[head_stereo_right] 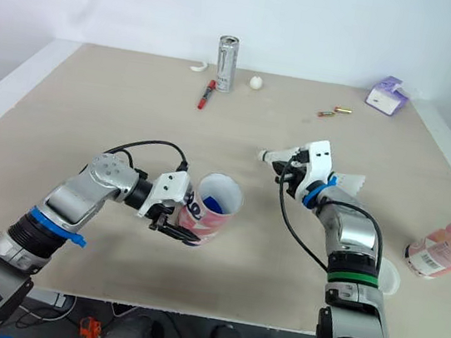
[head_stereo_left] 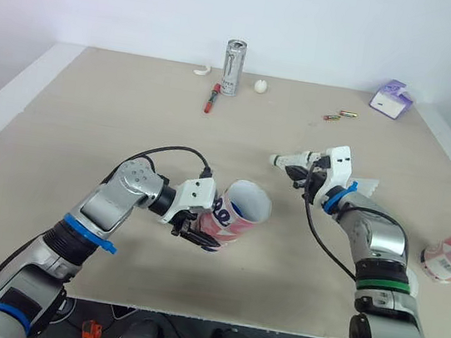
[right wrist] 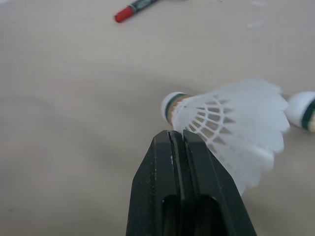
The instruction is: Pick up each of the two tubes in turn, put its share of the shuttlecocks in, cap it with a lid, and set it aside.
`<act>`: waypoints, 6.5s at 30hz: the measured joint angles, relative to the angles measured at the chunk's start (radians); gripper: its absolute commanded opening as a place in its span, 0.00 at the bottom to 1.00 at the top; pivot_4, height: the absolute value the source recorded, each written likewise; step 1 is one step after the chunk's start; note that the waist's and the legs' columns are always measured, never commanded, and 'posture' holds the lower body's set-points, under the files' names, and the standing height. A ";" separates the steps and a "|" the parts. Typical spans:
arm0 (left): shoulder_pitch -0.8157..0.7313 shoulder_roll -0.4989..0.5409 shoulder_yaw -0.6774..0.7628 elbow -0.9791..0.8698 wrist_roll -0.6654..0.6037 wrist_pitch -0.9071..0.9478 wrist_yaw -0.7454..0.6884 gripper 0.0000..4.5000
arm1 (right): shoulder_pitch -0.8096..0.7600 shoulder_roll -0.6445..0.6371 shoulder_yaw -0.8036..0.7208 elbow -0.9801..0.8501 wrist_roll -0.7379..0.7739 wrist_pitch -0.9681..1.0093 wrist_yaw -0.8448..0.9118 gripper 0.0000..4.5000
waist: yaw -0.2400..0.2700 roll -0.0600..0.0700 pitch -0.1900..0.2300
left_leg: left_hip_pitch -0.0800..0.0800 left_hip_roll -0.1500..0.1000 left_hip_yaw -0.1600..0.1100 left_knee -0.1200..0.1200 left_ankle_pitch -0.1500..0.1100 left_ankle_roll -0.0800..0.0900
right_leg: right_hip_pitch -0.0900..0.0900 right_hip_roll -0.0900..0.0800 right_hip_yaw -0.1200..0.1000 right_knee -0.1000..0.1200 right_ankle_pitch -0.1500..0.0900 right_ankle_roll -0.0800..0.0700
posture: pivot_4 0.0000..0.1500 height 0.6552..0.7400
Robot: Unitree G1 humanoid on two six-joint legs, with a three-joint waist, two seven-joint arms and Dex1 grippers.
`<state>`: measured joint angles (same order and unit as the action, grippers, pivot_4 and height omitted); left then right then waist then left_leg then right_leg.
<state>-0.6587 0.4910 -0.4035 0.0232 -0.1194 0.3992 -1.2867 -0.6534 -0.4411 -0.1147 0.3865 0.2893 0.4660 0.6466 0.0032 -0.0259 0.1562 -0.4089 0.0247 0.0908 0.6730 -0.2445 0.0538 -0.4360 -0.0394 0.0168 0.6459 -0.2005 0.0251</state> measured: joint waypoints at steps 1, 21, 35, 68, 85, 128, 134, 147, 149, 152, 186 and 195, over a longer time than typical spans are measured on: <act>0.000 0.000 0.000 0.001 0.000 -0.001 -0.001 0.59 | 0.028 -0.001 -0.001 -0.056 0.011 0.017 0.003 0.01 | 0.002 0.000 0.000 | 0.000 0.000 -0.001 0.000 0.000 0.000 | 0.000 0.000 0.000 0.000 -0.001 0.000 | 1.00 1.00; -0.036 -0.009 -0.008 0.062 -0.006 -0.008 -0.032 0.59 | 0.268 -0.529 -0.119 -0.941 0.159 -0.128 0.450 0.01 | 0.004 0.001 0.000 | 0.001 -0.001 -0.003 0.000 0.000 0.000 | 0.002 0.000 -0.001 0.000 -0.008 0.002 | 1.00 1.00; -0.034 -0.008 -0.010 0.054 -0.009 -0.001 -0.029 0.59 | 0.247 -0.589 0.006 -0.977 0.136 -0.224 0.526 0.01 | 0.004 0.000 0.000 | 0.001 -0.001 -0.002 0.000 0.000 0.000 | 0.001 -0.001 -0.001 0.000 -0.008 0.001 | 1.00 1.00; -0.032 -0.003 -0.015 0.044 -0.009 0.000 -0.029 0.59 | 0.290 -0.258 -0.250 -0.294 0.133 0.134 -0.195 1.00 | 0.002 -0.001 -0.002 | 0.001 -0.002 -0.001 0.000 -0.001 0.001 | 0.001 0.000 0.001 0.000 -0.008 0.002 | 1.00 1.00; -0.028 -0.003 -0.014 0.034 -0.010 0.013 -0.028 0.59 | 0.165 -0.207 -0.215 -0.112 0.084 0.168 -0.279 1.00 | 0.001 -0.001 -0.002 | 0.001 -0.002 -0.001 -0.001 -0.002 0.003 | 0.001 0.000 0.002 0.000 -0.008 0.002 | 1.00 1.00; -0.006 -0.001 -0.012 -0.002 -0.015 0.034 -0.009 0.59 | 0.192 -0.221 -0.126 -0.169 -0.022 0.074 -0.197 0.00 | 0.003 0.001 -0.002 | -0.002 -0.004 -0.002 -0.001 -0.003 0.004 | 0.000 -0.001 0.003 0.000 -0.007 0.004 | 1.00 1.00; -0.006 0.002 -0.012 -0.001 -0.016 0.032 -0.011 0.59 | 0.321 -0.422 -0.126 -0.577 -0.020 0.115 -0.079 0.00 | 0.003 0.003 -0.002 | -0.001 -0.004 -0.003 -0.001 -0.003 0.005 | 0.001 0.000 0.003 0.000 -0.010 0.009 | 1.00 1.00; -0.008 -0.003 -0.015 0.007 -0.016 0.021 -0.017 0.59 | 0.247 -0.707 -0.021 -1.037 0.104 0.040 0.327 0.00 | 0.004 0.000 -0.002 | 0.000 -0.003 -0.003 0.000 -0.005 0.004 | 0.002 -0.001 0.001 -0.001 -0.014 0.003 | 1.00 1.00; -0.008 -0.003 -0.015 0.007 -0.016 0.021 -0.018 0.59 | 0.243 -0.719 -0.015 -1.043 0.107 0.027 0.353 0.00 | 0.004 0.000 -0.002 | 0.000 -0.003 -0.003 0.000 -0.005 0.004 | 0.002 -0.001 0.002 -0.001 -0.014 0.003 | 1.00 1.00; -0.008 -0.002 -0.016 0.007 -0.016 0.023 -0.017 0.59 | 0.206 -0.758 -0.008 -1.064 0.132 -0.028 0.450 0.00 | 0.004 0.000 -0.002 | 0.000 -0.003 -0.003 0.000 -0.005 0.004 | 0.002 -0.002 0.001 -0.001 -0.014 0.002 | 1.00 1.00; -0.013 -0.002 -0.020 0.004 -0.016 0.040 -0.014 0.59 | 0.141 -0.487 -0.043 -0.970 0.339 0.297 0.291 0.99 | 0.004 -0.003 -0.003 | 0.000 -0.003 -0.003 0.000 -0.005 0.004 | 0.002 -0.003 0.000 0.000 -0.010 -0.003 | 1.00 1.00; -0.013 0.001 -0.021 0.005 -0.016 0.041 -0.015 0.59 | 0.168 -0.242 -0.223 -0.677 0.394 0.469 -0.065 0.99 | 0.004 -0.004 -0.004 | 0.001 -0.003 -0.003 0.000 -0.005 0.004 | 0.003 -0.001 0.001 0.000 -0.009 -0.003 | 1.00 1.00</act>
<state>-0.6717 0.4921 -0.4241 0.0278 -0.1355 0.4400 -1.3021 -0.4851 -0.6830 -0.3376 -0.2907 0.6832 0.9352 0.5817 0.0071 -0.0301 0.1523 -0.4081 0.0216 0.0880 0.6732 -0.2494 0.0576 -0.4333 -0.0406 0.0183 0.6462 -0.2096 0.0220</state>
